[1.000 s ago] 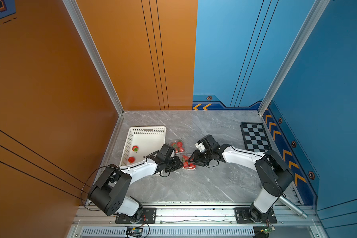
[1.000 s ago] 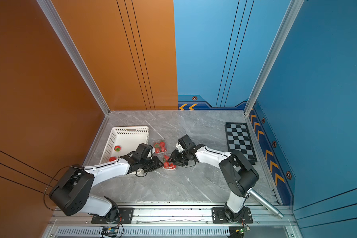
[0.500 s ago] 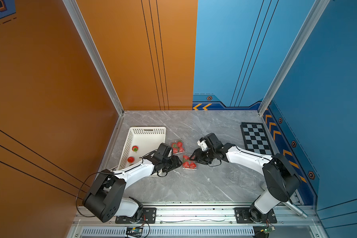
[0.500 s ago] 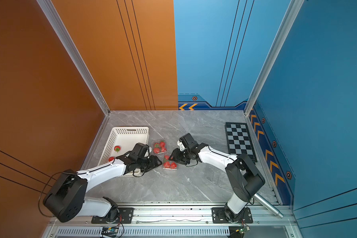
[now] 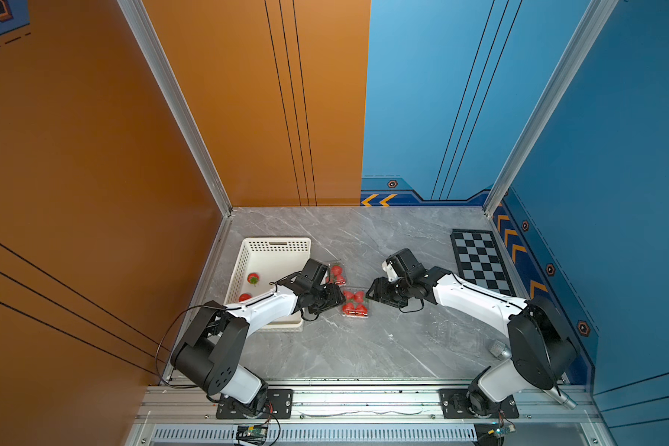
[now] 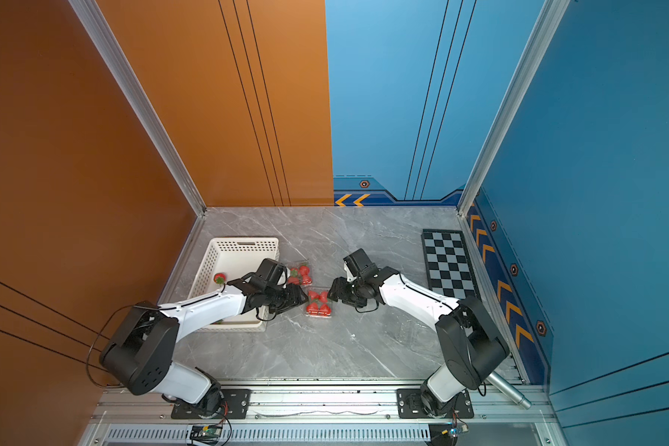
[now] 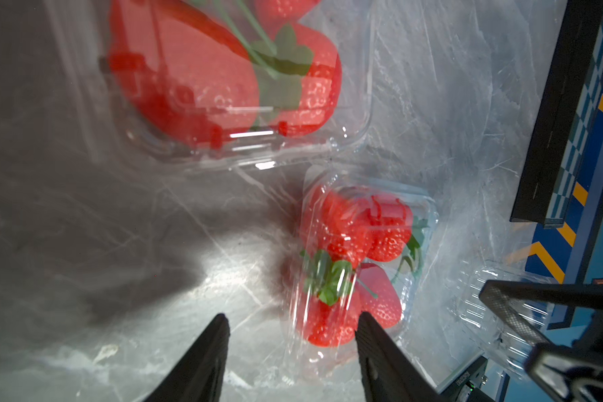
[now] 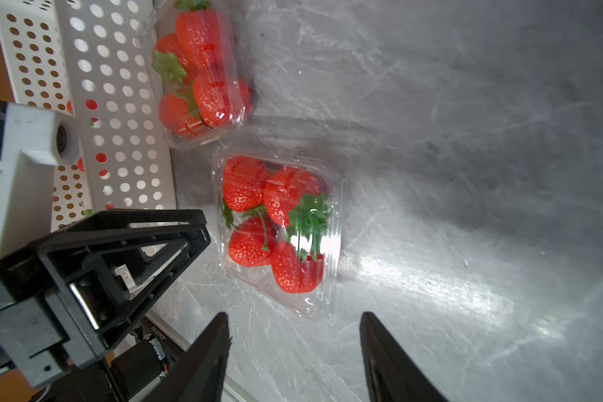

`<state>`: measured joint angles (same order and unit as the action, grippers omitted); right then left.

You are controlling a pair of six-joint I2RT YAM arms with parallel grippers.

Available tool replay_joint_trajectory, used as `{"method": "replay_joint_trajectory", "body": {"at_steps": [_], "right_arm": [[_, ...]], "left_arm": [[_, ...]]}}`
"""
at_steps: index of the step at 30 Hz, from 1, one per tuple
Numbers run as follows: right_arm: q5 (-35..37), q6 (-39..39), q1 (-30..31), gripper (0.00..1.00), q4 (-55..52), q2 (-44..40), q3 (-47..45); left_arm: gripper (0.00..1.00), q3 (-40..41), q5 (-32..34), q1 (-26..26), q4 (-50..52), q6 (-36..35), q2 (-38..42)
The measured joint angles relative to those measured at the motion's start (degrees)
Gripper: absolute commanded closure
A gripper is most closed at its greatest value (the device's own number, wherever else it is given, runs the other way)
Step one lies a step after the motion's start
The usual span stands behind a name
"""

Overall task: Pack strawberries into containers
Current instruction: Move the packing box to the center of the board.

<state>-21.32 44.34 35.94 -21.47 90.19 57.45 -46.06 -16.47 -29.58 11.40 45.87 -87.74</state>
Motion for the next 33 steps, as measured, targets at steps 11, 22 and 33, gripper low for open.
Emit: {"method": "replay_joint_trajectory", "body": {"at_steps": [11,22,33], "right_arm": [[-1.14,0.04,0.00,0.36,1.07,5.42,-0.20],[-2.34,0.50,-2.89,0.37,3.10,6.75,-1.97],[-4.39,1.05,-6.62,0.44,6.34,6.75,-4.28]], "left_arm": [[0.46,-5.81,-0.04,-1.18,-0.04,-1.05,-7.04],[0.52,-9.94,-0.28,-3.87,-0.39,-1.03,-11.08],[0.56,-15.69,-0.52,-6.99,0.52,-0.81,-15.47]]}}
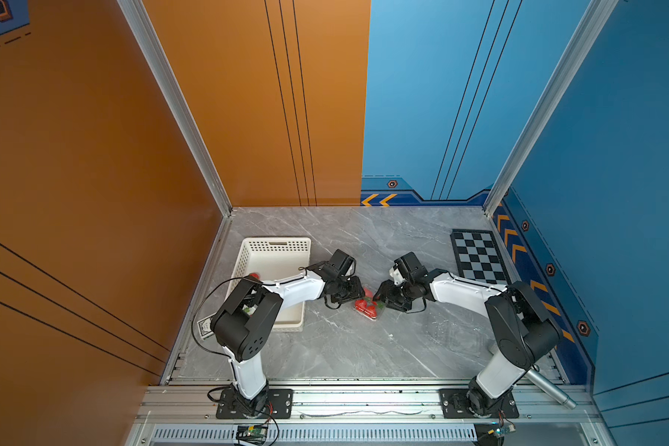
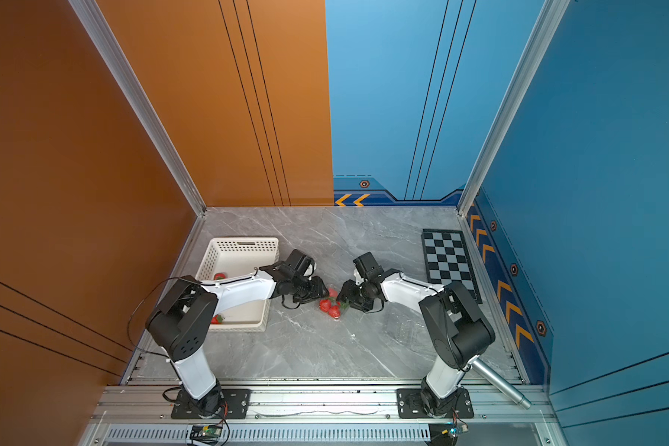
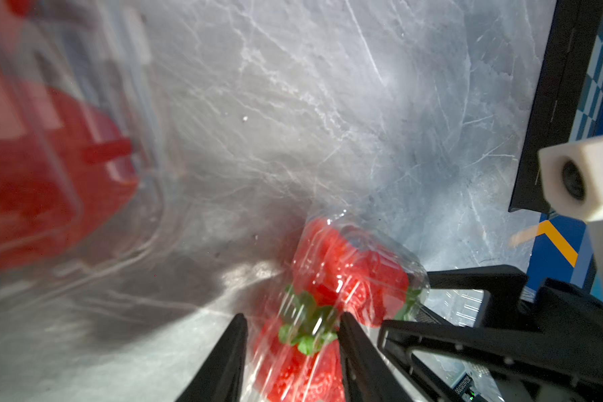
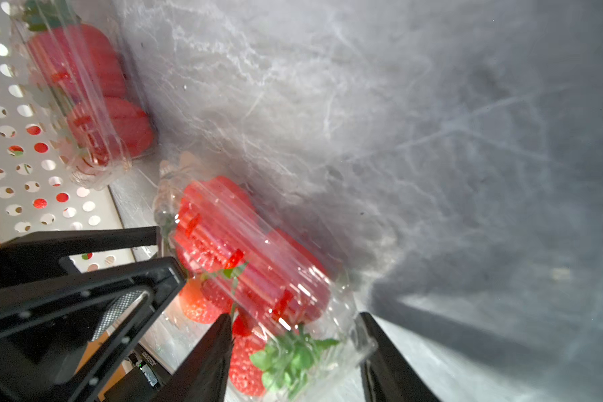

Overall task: Pack strawberries into containers
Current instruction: Move the packing box to the center of the board.

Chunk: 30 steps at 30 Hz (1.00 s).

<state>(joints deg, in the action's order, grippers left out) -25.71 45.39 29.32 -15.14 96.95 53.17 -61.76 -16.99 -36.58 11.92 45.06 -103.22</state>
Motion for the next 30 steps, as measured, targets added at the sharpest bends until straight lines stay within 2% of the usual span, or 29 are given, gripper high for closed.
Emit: {"method": "replay_joint_trajectory", "body": {"at_steps": [17,30], "right_arm": [[-1.49,1.57,-4.31,0.51,2.34,0.85,-0.13],[-2.36,-0.90,-11.21,0.50,1.97,13.44,15.10]], "left_arm": [[0.59,-5.77,0.00,-1.05,1.57,1.31,-4.44],[0.58,-23.10,0.04,1.38,5.33,0.83,-16.74]]}}
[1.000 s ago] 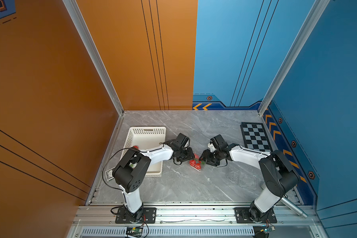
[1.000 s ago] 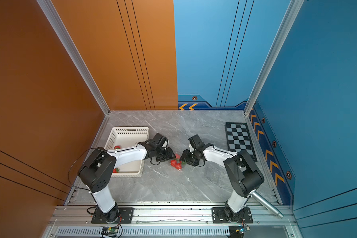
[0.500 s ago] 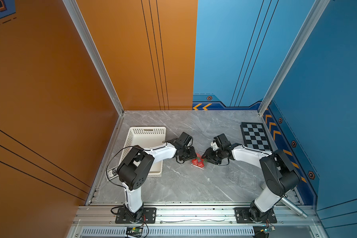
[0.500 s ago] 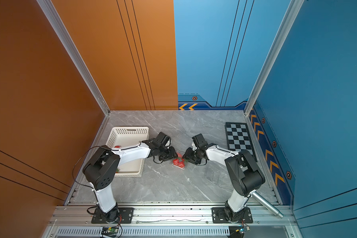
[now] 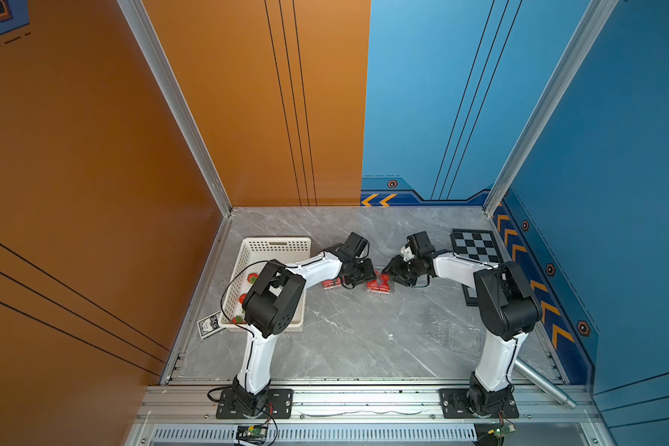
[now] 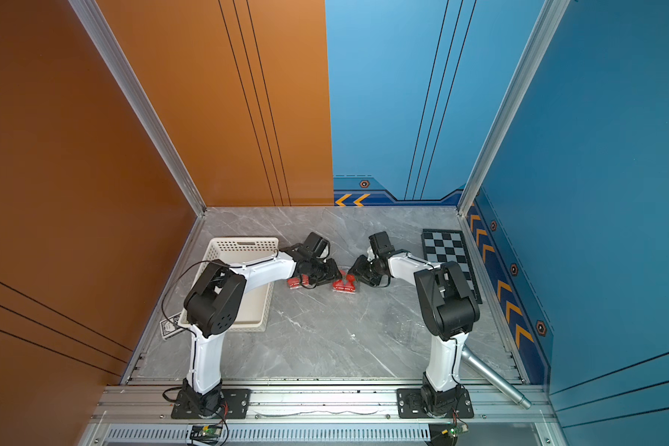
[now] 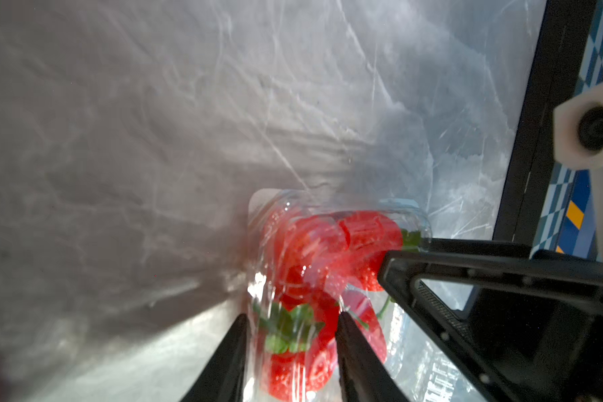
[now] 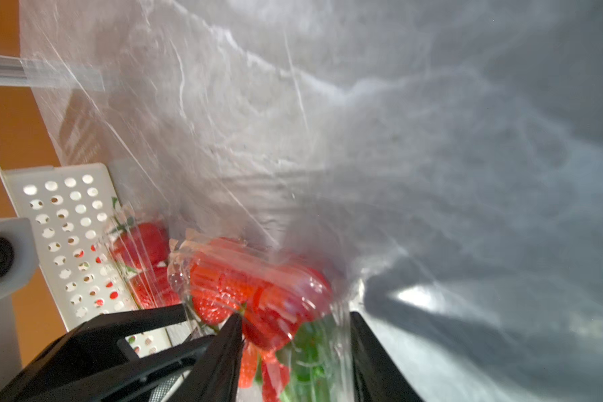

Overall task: Pack strawberries into containers
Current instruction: Move the packing box to the center of the board.

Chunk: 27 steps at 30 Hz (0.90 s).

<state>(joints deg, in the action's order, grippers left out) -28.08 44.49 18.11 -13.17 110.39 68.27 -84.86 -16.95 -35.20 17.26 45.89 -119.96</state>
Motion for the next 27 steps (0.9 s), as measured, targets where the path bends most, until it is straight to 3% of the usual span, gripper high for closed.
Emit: {"method": "replay_joint_trajectory", "body": {"at_steps": [4,12,17,27], "right_arm": [[-0.20,-0.83,-0.87,0.44,-0.24,4.09,5.25],[-0.55,-2.89,-1.07,0.30,-1.62,6.73,11.06],[-0.90,-5.35,-1.68,0.24,-2.49,6.38,12.59],[-0.63,-8.13,-3.54,0.22,-4.42,1.62,11.43]], "left_arm": [[0.57,-5.70,-0.24,1.90,0.42,-0.46,-3.96],[0.30,-10.62,0.04,3.52,0.81,-2.29,-6.86],[0.31,-10.25,0.24,3.52,0.92,-2.75,-6.80],[0.31,-7.10,0.48,3.65,-0.28,-2.82,-4.04]]}}
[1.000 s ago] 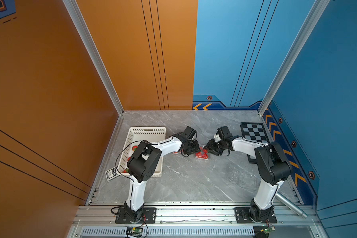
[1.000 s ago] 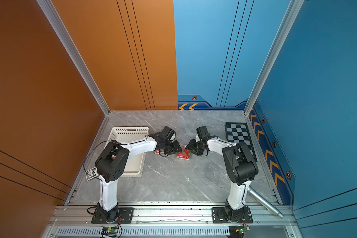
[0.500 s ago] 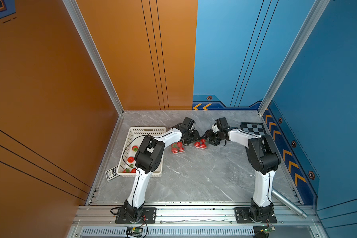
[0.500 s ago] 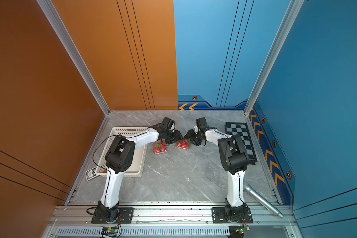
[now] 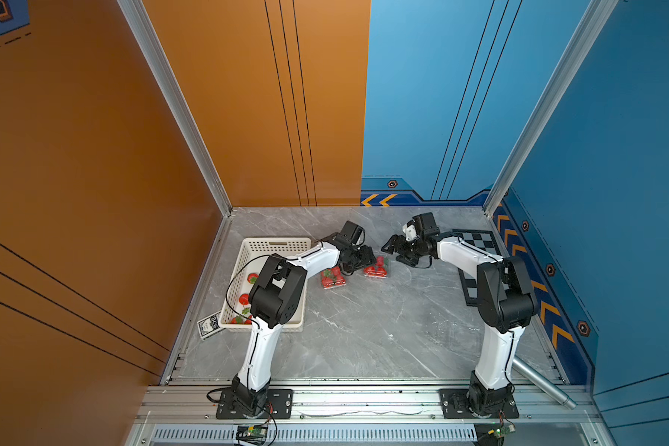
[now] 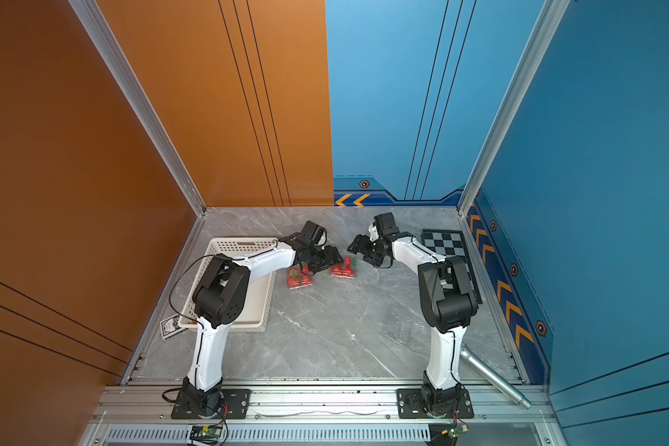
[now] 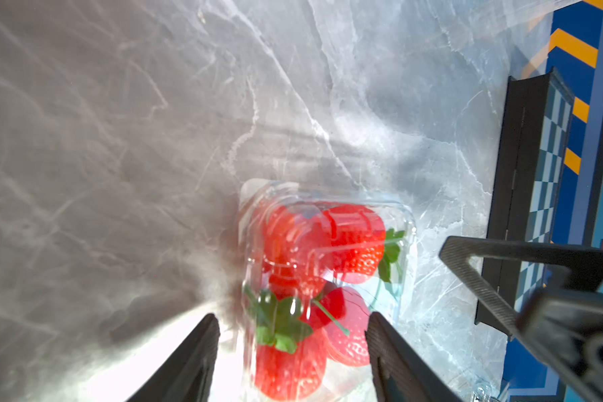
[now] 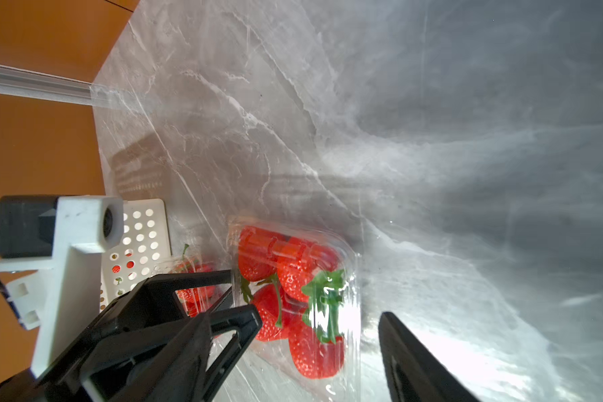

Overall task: Pack strawberries into containers
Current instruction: Move the packing box to the center of the board.

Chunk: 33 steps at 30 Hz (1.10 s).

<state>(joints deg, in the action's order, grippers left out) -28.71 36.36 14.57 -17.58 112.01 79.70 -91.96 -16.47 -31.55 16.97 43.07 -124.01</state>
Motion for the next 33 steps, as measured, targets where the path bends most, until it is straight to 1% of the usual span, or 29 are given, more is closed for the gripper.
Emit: {"method": "replay_joint_trajectory", "body": {"at_steps": [6,9,12,18,22,25,27,30,33], "right_arm": [[1.09,-1.05,-0.33,0.22,-0.66,-2.47,-2.89],[2.75,-2.03,-0.39,0.22,-2.38,-5.97,-5.79],[4.76,-3.06,-0.68,0.23,-4.61,-11.98,-9.14],[8.02,-3.89,-1.36,0.26,-9.46,-27.80,-17.57],[9.66,-2.69,-1.36,0.27,-14.12,-40.06,-26.43],[9.70,-0.85,-1.33,0.28,-18.58,-49.44,-32.85],[9.42,0.57,-1.33,0.29,-20.87,-54.23,-35.98],[9.29,2.54,-0.76,0.30,-23.37,-59.01,-39.58],[9.22,3.63,0.15,0.33,-24.37,-60.19,-42.12]], "left_arm": [[0.30,1.92,1.36,0.11,0.00,-0.17,1.92],[0.30,3.50,2.19,0.48,0.04,-0.22,4.15],[0.30,4.98,2.99,0.92,0.04,-0.42,7.21],[0.31,8.35,5.35,0.76,0.61,-1.86,15.02],[0.31,13.29,8.13,0.74,2.97,-3.04,23.85],[0.30,17.77,11.37,0.96,6.67,-3.69,32.13],[0.29,21.03,13.57,1.57,9.62,-4.09,38.49],[0.27,25.35,16.63,4.39,15.04,-4.31,48.26],[0.27,29.09,18.25,9.99,20.02,-4.66,56.00]]}}
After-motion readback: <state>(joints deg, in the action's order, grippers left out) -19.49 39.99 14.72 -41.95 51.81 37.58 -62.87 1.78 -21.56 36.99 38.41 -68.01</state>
